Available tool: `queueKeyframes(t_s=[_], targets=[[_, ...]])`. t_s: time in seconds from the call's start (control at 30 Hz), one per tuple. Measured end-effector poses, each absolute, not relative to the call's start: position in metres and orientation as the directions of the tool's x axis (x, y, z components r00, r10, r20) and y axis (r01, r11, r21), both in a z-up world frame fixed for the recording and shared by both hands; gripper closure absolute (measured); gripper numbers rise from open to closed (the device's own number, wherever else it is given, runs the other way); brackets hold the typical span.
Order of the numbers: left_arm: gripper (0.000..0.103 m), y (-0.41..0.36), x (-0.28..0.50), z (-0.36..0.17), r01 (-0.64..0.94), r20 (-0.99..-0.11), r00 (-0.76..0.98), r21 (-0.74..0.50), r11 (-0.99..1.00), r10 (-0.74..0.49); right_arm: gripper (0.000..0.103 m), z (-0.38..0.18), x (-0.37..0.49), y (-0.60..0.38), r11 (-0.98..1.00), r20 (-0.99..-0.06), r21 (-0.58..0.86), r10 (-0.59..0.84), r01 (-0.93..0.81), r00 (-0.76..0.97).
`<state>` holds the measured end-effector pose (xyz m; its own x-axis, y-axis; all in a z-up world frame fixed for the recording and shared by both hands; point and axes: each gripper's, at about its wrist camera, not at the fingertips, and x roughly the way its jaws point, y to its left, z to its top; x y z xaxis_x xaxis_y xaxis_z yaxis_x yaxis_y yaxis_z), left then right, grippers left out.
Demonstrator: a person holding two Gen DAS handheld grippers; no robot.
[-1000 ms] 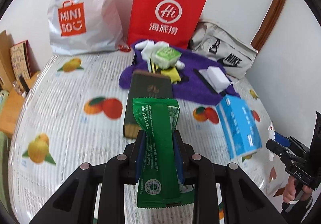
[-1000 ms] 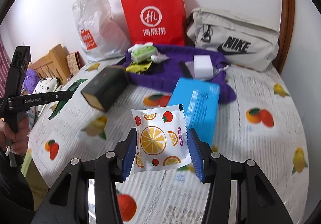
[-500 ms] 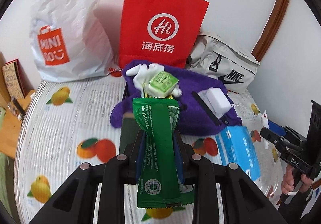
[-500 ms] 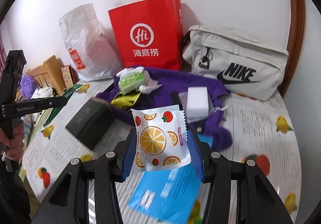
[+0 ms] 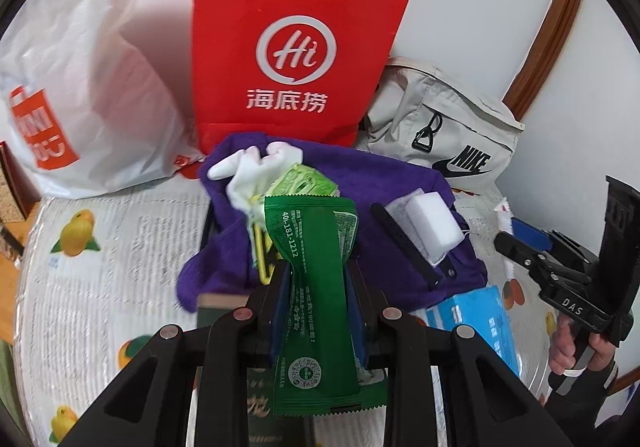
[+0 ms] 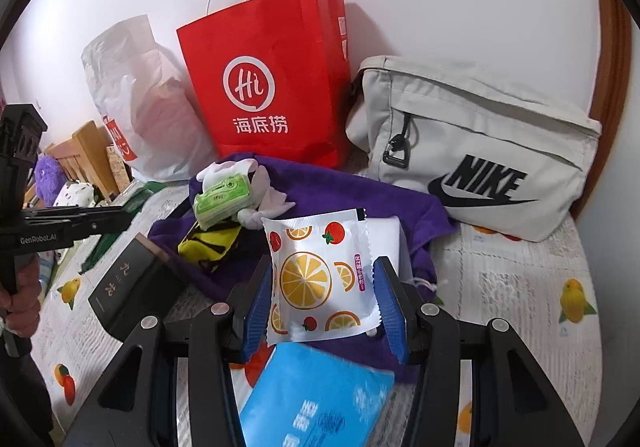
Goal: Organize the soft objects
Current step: 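Carry the green sachet with the left tool while the right tool carries the snack packet toward the towel, then release the green sachet with the left tool while the right tool releases the snack packet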
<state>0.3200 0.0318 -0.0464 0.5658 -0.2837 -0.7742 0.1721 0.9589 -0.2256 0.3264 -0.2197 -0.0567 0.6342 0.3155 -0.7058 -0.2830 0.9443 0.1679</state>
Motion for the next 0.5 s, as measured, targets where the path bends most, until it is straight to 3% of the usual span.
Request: queueKeyframes(t_s=[0.5], targets=[[0.077, 0.015, 0.363, -0.067, 0.196, -0.796, 0.526, -0.229, 0.954, -0.299, 0.054, -0.098, 0.387, -0.221, 0.959, -0.789, 0.103, 0.240, -0.263, 0.566]])
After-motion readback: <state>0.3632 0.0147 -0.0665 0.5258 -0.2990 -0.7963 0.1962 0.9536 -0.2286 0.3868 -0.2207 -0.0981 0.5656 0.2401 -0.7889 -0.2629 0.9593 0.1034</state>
